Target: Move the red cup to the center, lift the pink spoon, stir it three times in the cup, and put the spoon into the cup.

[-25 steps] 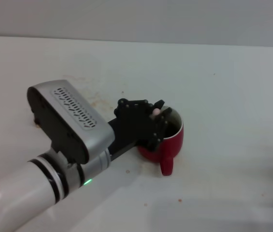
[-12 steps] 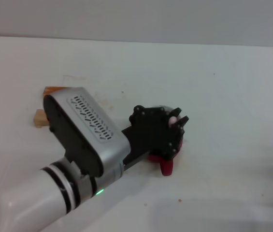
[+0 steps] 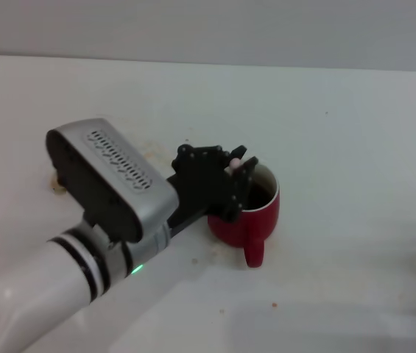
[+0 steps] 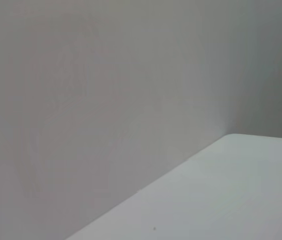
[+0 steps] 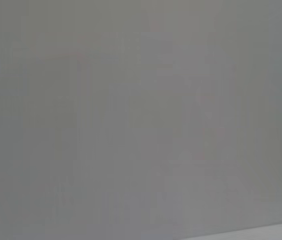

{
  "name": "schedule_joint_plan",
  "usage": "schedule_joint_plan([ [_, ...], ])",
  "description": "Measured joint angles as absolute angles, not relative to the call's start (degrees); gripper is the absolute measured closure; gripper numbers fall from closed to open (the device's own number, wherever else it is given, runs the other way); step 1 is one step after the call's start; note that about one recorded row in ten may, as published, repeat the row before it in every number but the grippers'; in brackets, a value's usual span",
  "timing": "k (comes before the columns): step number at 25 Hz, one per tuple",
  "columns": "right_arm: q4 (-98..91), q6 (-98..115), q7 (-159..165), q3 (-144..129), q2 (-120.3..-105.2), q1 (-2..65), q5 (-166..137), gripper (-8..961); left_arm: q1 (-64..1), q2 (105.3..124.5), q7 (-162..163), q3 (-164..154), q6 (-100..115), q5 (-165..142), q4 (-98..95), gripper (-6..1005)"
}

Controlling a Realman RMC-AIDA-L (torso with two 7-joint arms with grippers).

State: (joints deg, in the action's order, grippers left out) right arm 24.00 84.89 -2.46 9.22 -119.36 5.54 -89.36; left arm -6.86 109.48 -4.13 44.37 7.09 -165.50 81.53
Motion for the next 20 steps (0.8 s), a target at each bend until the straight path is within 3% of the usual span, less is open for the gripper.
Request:
schedule_joint_plan([
  [7, 24.2, 85.2, -2.5, 9.2, -119.35, 5.3, -89.4, 953, -8.2, 111.04, -4.6, 43.8, 9.9, -165.5, 79.5, 855],
  [11, 24.2, 85.3, -2.5, 9.2, -119.36, 5.3, -89.4, 953, -5.0, 113.49, -4.8, 45.3, 15.8, -165.5, 78.4, 854],
  [14, 24.2, 85.3, -2.5, 9.2, -119.35, 5.3, -89.3, 953, -4.2, 114.11, -5.0, 45.7, 19.7, -165.5, 77.8, 671],
  [17, 24.1, 85.3, -2.5, 9.2, -119.36, 5.3, -89.2, 953, -3.4, 114.82, -4.7, 46.4, 26.0, -165.4, 76.2, 609],
  [20, 24.1, 85.2, -2.5, 9.2, -119.36, 5.3, -89.1, 953, -1.1, 117.4, -4.7, 49.9, 38.2, -165.3, 72.8, 547],
])
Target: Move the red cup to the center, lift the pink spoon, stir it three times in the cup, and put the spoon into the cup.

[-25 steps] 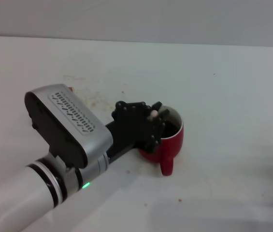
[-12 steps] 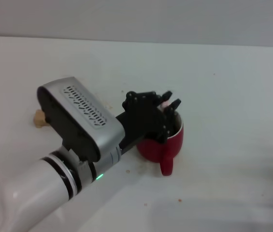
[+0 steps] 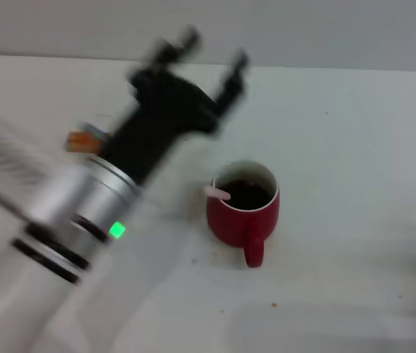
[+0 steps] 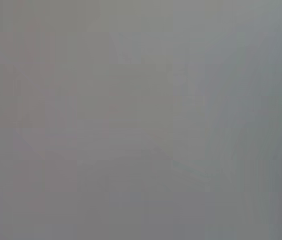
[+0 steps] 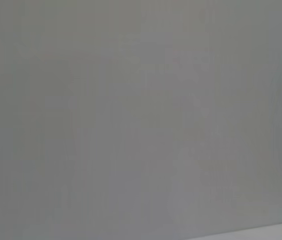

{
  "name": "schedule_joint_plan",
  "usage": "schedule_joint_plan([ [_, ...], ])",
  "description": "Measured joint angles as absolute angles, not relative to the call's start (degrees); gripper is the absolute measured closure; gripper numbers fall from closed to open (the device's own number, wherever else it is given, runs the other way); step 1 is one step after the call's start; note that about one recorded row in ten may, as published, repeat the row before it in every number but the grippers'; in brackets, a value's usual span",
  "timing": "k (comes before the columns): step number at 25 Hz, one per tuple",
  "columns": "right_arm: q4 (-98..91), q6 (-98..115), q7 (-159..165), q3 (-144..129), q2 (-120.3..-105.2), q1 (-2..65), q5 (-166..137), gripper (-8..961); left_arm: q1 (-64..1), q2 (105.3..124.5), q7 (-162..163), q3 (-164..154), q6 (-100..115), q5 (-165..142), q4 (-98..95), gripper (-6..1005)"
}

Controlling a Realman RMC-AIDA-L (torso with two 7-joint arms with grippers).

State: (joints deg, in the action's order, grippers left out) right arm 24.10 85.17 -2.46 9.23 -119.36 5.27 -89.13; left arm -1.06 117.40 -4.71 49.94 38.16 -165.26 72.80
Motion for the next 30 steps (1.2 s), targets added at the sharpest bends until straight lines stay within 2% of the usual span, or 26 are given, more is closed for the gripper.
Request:
schedule_joint_plan([
  [2, 24.1, 85.1, -2.5, 9.2, -119.36, 5.3, -89.1, 953, -0.6, 118.19, -4.1, 52.8, 47.7, -164.8, 69.9, 505],
  [5, 24.1, 85.1, -2.5, 9.2, -119.35, 5.3, -89.1, 953, -1.3, 118.04, 1.2, 56.0, 60.8, -162.4, 65.4, 443],
  [8, 24.0, 85.3, -2.5, 9.2, -119.35, 5.3, -89.1, 953, -2.8, 118.08, 7.5, 60.8, 71.4, -161.5, 57.6, 324],
  [11, 24.1, 85.3, -2.5, 9.2, -119.39, 5.3, -89.1, 953, -5.3, 117.99, 9.0, 64.9, 73.1, -161.4, 49.8, 206],
  [19, 24.0, 87.3, -2.5, 9.2, -119.29, 5.5, -89.2, 953, -11.7, 118.49, 10.5, 71.2, 74.2, -160.3, 24.2, 186],
  [30, 24.0, 88.9, -2.9, 9.2, -119.26, 6.0, -89.4, 953, -12.0, 118.71, 9.0, 71.3, 73.8, -158.6, 16.6, 186],
])
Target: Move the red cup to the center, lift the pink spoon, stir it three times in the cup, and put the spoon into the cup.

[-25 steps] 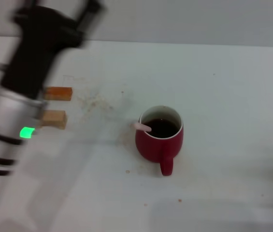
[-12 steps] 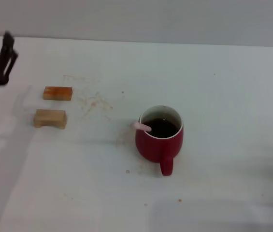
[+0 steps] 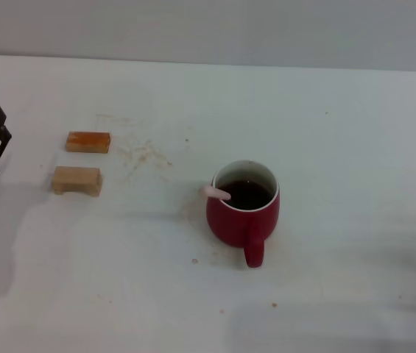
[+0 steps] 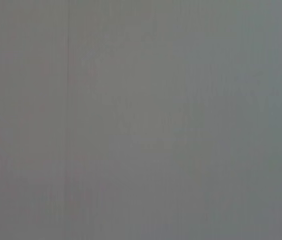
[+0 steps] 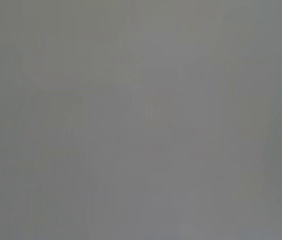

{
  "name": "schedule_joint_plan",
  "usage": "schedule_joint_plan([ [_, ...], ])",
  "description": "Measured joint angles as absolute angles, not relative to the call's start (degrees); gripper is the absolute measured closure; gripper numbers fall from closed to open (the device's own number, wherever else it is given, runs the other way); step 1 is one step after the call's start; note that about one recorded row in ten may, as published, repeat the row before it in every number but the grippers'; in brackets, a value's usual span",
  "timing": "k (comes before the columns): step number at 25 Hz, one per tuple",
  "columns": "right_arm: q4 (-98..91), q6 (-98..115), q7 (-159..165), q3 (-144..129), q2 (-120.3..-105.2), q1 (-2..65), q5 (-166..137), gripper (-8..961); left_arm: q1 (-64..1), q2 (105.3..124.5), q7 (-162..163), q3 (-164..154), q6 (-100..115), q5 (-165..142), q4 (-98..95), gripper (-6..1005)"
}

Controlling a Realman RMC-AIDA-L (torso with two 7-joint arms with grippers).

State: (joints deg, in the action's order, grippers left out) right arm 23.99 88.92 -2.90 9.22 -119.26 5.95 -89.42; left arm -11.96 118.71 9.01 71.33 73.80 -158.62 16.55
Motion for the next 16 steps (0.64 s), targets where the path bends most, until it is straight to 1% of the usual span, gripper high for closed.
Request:
schedule_joint_plan([
  [16, 23.2, 91.5, -2.6, 8.2, -119.27, 6.0, -89.6, 953, -9.9, 118.74, 8.9, 71.2, 74.9, -158.6, 15.5, 186],
])
